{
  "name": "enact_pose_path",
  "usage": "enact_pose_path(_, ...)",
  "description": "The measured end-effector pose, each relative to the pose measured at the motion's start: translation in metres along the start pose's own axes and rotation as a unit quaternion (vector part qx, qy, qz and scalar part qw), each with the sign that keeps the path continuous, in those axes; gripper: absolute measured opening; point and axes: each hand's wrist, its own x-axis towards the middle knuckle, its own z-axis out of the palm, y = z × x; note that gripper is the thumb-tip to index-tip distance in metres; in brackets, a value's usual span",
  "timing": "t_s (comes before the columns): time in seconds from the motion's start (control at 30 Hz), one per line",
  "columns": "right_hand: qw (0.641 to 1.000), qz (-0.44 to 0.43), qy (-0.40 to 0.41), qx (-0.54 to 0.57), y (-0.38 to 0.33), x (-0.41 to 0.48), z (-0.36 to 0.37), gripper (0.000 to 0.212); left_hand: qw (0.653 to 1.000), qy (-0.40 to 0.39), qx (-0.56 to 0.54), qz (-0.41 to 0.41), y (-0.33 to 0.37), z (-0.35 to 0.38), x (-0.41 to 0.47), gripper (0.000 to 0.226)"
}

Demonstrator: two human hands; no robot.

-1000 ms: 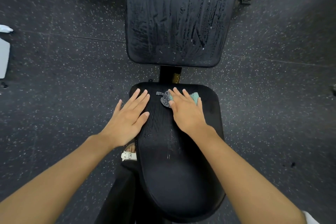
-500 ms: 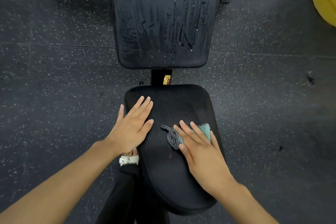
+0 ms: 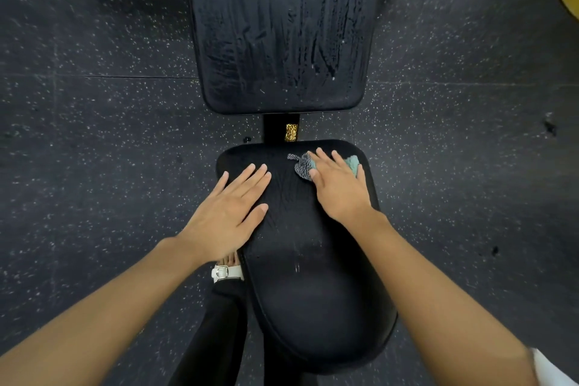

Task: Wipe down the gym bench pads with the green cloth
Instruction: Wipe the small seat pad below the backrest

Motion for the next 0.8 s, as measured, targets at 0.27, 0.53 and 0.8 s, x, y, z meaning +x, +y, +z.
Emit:
enact_pose_path(0.27, 0.999, -0.044, -0.004, 0.008, 0.023, -0.06, -0.002, 0.049, 0.999, -0.026, -0.036, 0.03, 0.005, -0.004, 0.005, 0.074)
enact_pose_path(0.53, 0.996, -0.087, -0.019, 0.01, 0.04, -0.111, -0.002, 0.077, 0.998, -0.048, 0.023, 0.04, 0.011, -0.002, 0.01, 0.083)
enact_pose_path(0.8, 0.997, -0.073, -0.03, 0.021, 0.047, -0.025, -0.015, 0.048, 0.999, -0.046, 0.025, 0.011, 0.017, -0.002, 0.01, 0.072)
